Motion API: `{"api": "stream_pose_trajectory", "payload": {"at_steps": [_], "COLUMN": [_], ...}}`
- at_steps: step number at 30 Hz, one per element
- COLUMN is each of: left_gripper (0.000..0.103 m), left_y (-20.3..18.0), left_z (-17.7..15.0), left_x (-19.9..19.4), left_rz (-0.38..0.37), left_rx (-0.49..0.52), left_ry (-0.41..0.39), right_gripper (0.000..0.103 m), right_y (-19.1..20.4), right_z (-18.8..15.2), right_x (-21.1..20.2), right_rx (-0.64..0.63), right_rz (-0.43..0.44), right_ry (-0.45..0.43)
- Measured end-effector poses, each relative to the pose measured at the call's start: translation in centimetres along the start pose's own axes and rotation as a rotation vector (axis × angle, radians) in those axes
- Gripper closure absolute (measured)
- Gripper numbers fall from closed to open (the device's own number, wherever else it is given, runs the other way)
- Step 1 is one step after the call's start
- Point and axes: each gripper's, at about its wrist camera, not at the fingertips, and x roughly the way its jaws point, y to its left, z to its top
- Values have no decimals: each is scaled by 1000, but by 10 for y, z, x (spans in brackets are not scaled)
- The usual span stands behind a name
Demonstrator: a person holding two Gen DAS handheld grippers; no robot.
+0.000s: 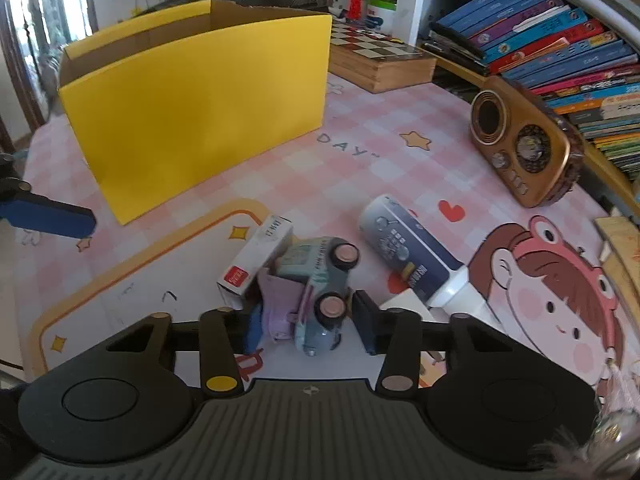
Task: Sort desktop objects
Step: 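Close the right tool on the toy car while the left tool grasps the small white-and-red box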
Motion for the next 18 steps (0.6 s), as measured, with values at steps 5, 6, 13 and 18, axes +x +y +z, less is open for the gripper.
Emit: {"api": "stream_pose_trajectory", "payload": {"at_steps": [5,6,13,18], "left_gripper": [10,10,24,43], "left_y": [-3,-4,-7,-3], "left_z": [5,7,17,27], "left_x": [10,13,41,60], "left_rz": [1,3,-9,-11], "left_rx": [2,1,-34,-91], "left_ry": [-6,-6,8,15], "right_gripper": [64,64,64,64], "right_y": [-9,-11,-33,-39], "right_z": [-5,-6,-19,-32], "right_x": [-22,-28,-69,-82], "right_rx": [59,75,252,346], "right_rz": [-12,-20,-114,-149], "right_ry": [-62,-78,-134,-121]}}
